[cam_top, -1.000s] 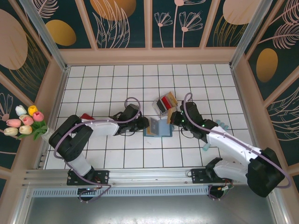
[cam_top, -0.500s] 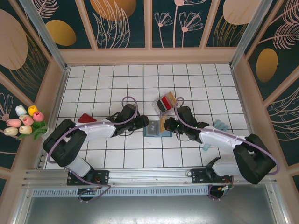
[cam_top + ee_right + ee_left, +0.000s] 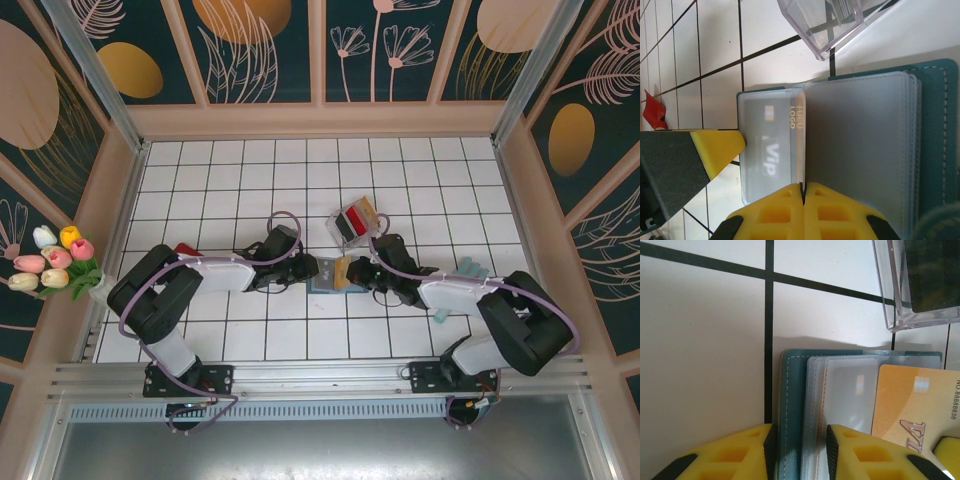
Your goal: Put the credit cards into the card holder
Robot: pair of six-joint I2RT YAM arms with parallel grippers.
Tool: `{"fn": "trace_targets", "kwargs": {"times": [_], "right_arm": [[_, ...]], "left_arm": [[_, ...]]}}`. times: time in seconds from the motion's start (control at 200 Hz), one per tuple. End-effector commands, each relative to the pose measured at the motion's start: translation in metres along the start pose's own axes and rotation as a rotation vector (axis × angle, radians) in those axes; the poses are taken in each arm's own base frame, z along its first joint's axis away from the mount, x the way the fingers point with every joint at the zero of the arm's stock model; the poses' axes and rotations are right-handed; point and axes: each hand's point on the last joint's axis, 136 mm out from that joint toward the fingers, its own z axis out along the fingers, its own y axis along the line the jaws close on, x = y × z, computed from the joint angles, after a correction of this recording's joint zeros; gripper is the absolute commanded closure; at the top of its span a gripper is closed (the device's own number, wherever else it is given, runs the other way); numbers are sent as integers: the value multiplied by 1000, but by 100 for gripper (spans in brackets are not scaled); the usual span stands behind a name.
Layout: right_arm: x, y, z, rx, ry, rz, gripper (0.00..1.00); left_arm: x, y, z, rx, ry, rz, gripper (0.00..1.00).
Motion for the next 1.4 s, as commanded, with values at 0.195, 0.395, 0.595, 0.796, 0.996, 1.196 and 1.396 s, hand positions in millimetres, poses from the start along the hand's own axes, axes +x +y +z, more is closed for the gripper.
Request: {"fn": "trace_targets", "kwargs": {"times": [0.195, 0.395, 0.595, 0.796, 0.996, 1.196, 1.396], "right_arm": [[14, -3, 15, -19, 71, 40, 100], [16, -1, 14, -12, 89, 27, 100], [17, 2, 1, -12, 107, -14, 100], [21, -17, -1, 65, 117, 12, 100], [25, -9, 6, -2, 129, 41, 100], [21, -5, 14, 1, 101, 46, 100], [8, -9, 11, 26, 48, 67, 100]], "left_arm": [[1, -7, 3, 26, 13, 20, 68], [5, 0, 9, 2, 28, 18, 69], [5, 4, 9, -12, 25, 14, 71], [5, 4, 9, -18, 23, 15, 72], [5, 2, 8, -3, 24, 11, 73], [6, 2, 7, 2, 26, 7, 73], [7, 4, 6, -1, 24, 2, 73]]}}
